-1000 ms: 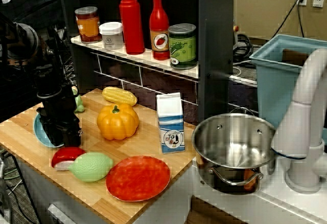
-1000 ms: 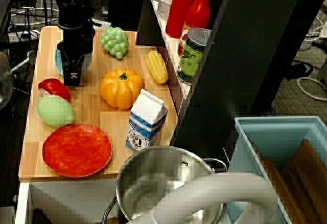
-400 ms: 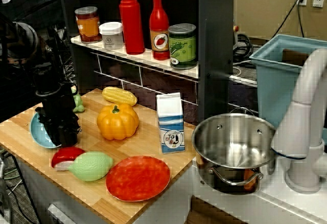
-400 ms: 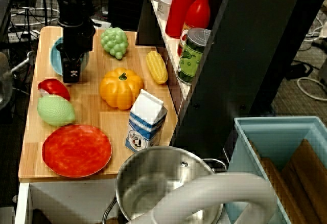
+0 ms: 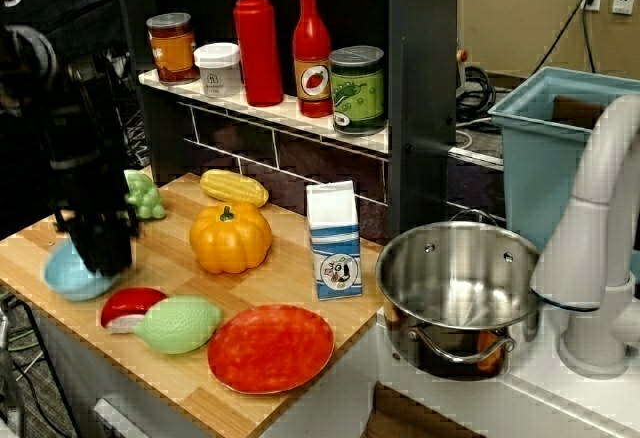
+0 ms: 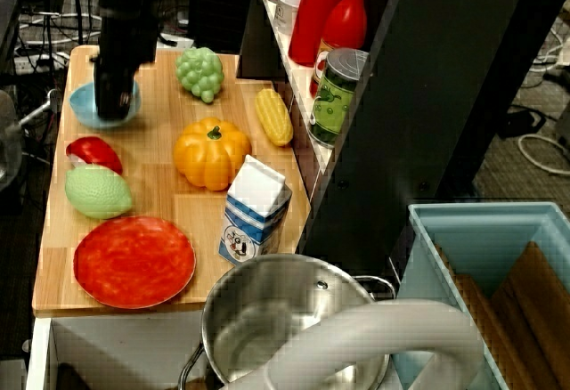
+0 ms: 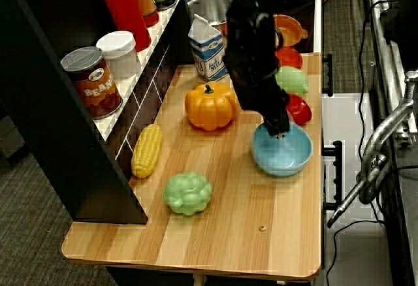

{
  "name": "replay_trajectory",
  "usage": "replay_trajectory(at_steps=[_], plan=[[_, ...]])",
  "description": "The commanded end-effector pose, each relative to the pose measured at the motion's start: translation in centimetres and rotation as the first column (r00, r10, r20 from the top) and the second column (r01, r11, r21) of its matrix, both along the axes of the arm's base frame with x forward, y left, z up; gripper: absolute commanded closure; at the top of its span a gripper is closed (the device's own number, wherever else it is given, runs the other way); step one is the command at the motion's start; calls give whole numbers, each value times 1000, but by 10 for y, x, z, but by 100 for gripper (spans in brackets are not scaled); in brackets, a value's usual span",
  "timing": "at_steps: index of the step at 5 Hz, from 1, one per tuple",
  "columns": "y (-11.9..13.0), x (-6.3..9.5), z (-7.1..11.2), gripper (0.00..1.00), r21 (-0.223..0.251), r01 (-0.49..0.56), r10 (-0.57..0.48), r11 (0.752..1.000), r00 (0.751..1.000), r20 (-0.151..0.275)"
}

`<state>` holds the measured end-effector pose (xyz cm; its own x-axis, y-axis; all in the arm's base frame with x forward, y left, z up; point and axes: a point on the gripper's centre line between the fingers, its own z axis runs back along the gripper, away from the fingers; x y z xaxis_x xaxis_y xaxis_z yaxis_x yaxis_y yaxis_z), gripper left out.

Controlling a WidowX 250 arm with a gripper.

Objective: Lift bowl

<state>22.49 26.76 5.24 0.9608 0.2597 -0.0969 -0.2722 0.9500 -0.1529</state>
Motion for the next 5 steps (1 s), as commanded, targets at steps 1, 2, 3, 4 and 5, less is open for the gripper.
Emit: replay_trajectory(at_steps=[1,2,3,4,5], plan=[[6,-1,69,100,-20,-50,51,999,997,59],[3,-5,87,100,-54,-39,42,998,998,54],[-5,-11,115,100,-77,-9,13,997,998,59],[-19,-19,142,100,-88,45,-37,995,996,86],[-29,-24,159,100,-106,79,-69,991,993,98]])
